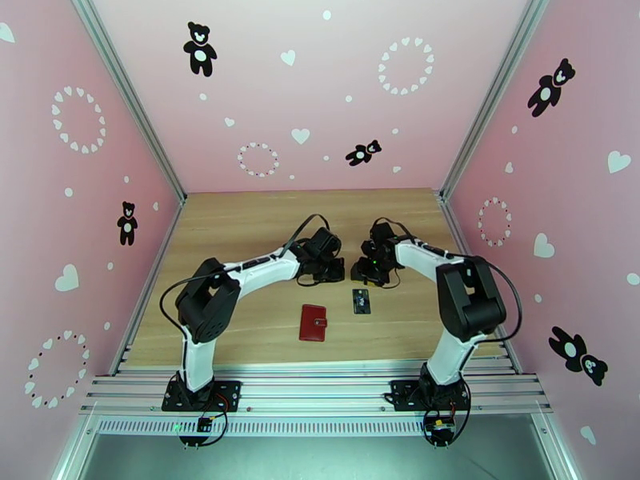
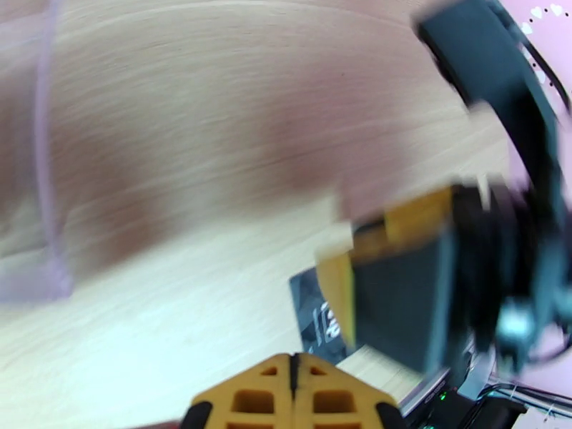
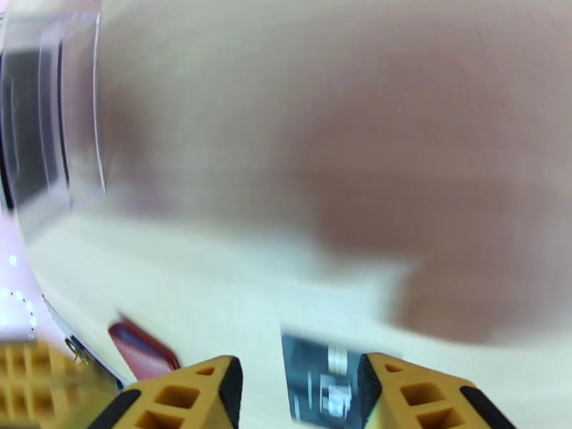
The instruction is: Put the credit cards into the card holder
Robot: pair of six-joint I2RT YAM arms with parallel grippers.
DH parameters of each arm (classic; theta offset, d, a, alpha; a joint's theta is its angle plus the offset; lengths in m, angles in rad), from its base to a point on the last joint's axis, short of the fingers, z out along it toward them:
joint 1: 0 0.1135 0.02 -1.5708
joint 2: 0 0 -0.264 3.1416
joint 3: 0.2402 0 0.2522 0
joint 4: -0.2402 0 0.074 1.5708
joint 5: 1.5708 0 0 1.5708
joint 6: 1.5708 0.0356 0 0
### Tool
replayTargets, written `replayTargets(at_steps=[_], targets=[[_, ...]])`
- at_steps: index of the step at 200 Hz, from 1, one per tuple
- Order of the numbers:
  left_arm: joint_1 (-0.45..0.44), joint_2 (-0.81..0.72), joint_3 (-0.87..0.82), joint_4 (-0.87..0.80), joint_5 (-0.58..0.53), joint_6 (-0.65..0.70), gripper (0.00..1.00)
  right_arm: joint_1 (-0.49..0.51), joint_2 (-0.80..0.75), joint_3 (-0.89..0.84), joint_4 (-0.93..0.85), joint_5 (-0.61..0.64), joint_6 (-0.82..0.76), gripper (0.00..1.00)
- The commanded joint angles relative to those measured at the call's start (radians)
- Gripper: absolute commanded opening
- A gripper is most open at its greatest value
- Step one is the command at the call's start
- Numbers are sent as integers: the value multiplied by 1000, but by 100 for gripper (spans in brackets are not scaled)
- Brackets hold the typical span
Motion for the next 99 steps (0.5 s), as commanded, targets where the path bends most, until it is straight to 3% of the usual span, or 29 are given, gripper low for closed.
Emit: replayTargets(at_steps=[1, 44, 70, 99], targets=[[4, -78, -52, 16, -33, 28, 0, 18, 47, 9, -12, 5, -1, 47], [10, -128, -114, 42, -32, 31, 0, 123, -82, -237, 24, 50, 10, 47], [7, -148, -155, 73, -18, 27, 0, 220, -248, -425, 66, 92, 90, 47], [-2, -163, -207, 96, -19, 24, 0, 284, -429, -522, 36, 110, 151, 47]])
